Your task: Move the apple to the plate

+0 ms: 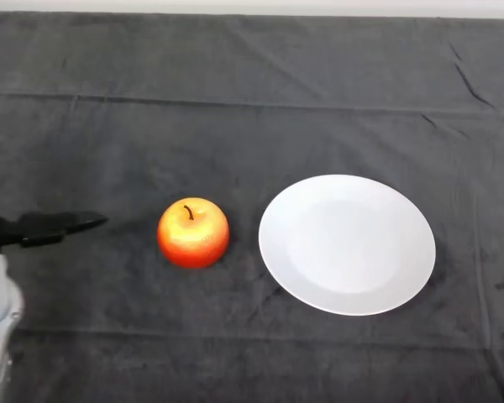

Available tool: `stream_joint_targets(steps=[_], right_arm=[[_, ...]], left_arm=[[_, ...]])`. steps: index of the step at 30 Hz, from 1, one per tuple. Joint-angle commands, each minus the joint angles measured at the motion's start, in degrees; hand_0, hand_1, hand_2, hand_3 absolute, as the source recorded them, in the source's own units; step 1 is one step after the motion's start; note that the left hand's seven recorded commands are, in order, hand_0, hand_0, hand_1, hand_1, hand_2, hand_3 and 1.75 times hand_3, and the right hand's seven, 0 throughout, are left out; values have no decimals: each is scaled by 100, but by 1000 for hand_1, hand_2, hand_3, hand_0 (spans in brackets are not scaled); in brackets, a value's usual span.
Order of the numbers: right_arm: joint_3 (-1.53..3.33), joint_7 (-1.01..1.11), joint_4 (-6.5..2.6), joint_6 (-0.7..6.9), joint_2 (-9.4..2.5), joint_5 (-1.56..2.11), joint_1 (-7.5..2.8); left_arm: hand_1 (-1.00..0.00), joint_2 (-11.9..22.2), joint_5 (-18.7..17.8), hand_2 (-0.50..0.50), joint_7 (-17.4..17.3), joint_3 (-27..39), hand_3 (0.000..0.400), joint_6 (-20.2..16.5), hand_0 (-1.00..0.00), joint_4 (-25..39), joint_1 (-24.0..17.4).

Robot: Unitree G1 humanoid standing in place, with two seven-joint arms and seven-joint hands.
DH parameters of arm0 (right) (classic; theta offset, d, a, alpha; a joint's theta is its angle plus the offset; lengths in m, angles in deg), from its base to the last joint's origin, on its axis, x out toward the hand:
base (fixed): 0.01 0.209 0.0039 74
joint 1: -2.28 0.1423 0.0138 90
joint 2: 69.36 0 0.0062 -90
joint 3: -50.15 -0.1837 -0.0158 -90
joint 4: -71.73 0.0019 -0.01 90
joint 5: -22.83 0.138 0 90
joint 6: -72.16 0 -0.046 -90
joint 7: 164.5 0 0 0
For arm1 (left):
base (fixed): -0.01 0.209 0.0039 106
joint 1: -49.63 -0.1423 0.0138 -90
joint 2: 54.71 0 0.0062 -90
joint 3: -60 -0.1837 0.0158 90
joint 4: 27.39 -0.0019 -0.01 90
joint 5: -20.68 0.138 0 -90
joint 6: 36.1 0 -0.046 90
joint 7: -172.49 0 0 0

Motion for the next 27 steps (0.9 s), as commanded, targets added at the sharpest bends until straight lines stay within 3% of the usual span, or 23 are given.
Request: stream_joint_targets(steps=[1,10,27], right_arm=[[-1,-18,232,0,-37,96,-75],[5,-33,260,3,-50,93,-83],[9,-49,285,7,-60,93,-90]], left_arm=[[0,-5,128,0,-96,-136,0,-128,0,305,18],[0,-220,308,0,-256,-639,0,-390,0,760,-36],[0,-457,362,0,-422,-1485,0,-194,0,96,274]])
